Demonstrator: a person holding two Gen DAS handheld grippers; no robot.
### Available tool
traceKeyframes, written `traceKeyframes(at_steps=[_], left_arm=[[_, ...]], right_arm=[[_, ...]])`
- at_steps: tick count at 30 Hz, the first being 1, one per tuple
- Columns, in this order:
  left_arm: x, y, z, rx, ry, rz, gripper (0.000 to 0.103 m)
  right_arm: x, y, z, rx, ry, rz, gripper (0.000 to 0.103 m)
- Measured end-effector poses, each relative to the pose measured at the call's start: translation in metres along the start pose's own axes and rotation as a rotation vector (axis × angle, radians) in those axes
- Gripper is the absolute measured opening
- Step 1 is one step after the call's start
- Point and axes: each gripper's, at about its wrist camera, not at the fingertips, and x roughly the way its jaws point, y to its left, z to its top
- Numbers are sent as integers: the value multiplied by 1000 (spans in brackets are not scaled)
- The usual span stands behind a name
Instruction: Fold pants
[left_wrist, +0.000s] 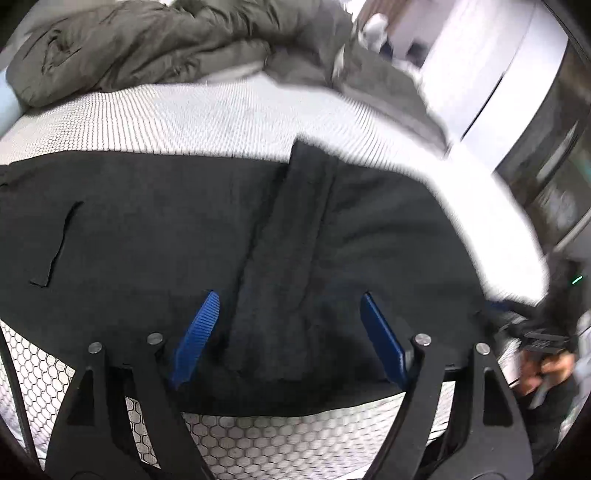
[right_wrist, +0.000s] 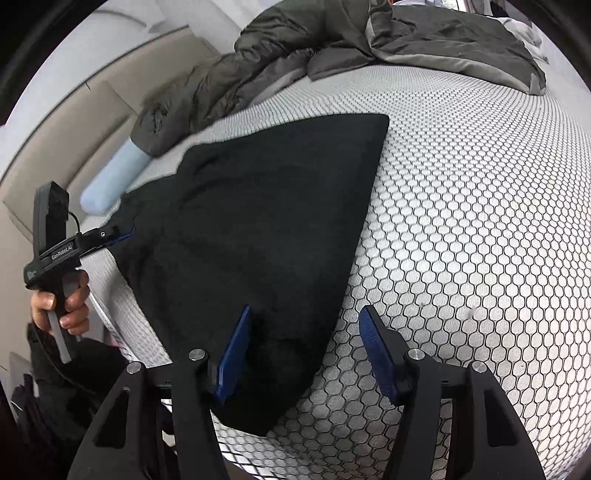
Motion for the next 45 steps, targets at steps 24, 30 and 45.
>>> traceKeyframes(at_steps=[24, 30, 45], left_arm=[[49, -117, -37, 461, -26, -92, 70], [45, -78, -27, 334, -18, -48, 63], [71, -114, 17, 477, 7, -77, 41]], right_arm=[[35, 84, 6, -300, -95, -179, 41], [13, 46, -3, -252, -72, -285, 44], [68, 79, 32, -351, -48, -286, 48]])
